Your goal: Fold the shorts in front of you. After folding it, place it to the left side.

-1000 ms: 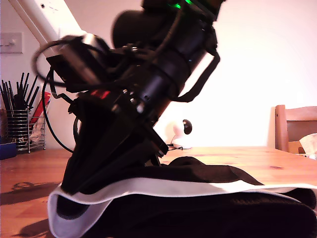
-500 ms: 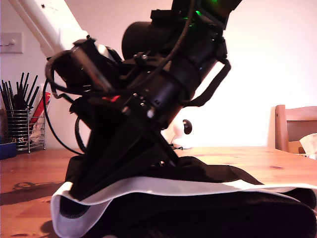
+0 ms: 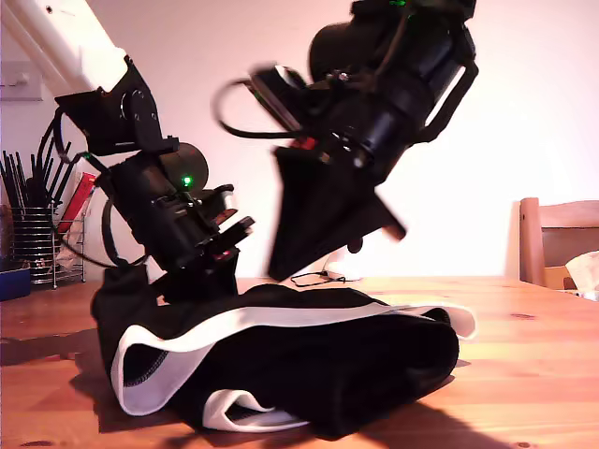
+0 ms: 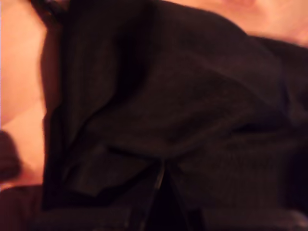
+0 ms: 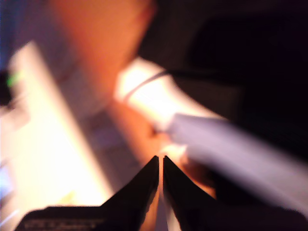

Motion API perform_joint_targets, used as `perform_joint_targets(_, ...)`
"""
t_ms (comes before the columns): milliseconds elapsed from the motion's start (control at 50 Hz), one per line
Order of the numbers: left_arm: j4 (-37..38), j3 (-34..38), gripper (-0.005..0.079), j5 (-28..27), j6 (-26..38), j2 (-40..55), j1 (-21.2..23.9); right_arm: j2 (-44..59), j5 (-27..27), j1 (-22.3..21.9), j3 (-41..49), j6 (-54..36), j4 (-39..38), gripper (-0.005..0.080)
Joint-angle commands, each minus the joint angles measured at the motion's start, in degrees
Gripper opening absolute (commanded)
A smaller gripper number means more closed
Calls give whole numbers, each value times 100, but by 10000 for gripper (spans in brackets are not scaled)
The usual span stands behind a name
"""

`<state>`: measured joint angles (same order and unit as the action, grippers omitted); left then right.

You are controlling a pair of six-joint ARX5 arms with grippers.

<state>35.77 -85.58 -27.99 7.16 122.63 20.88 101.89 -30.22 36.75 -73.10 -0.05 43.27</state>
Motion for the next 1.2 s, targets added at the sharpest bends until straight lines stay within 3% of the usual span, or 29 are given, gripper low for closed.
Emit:
perform_joint_targets(0,264,243,-16,105,240,433,68,-103,264,-184,-52,-22,-28,-7)
perform_joint_targets(80,382,243,-16,111,470,433,166,-101,507,-372,-50,-94,39,82)
perform_joint_targets(240,420,240,-16,155,535,433,372,-101,835,-586,-50,210,302,440)
perform_joint_targets(360,614,240,-16,223,302,433,459,-90,1537,-673,-50,857,833,572)
perform_joint_targets(500,968,240,-16,450,-302,435,448,-87,1923,-741,-46,1368,1036,588)
perform_joint_targets(840,1917,240,-11,1163,-1043,435,37,13,1851,-841,-26,2065,960,588)
perform_joint_targets(980,2208,240,-4,1497,-1335,437,-195,243,1591,-841,-9,2291,739,588)
perform_joint_targets(1180,2400,240,75,1344,-1617,437,-570,605,955,-839,0,2717,11,588)
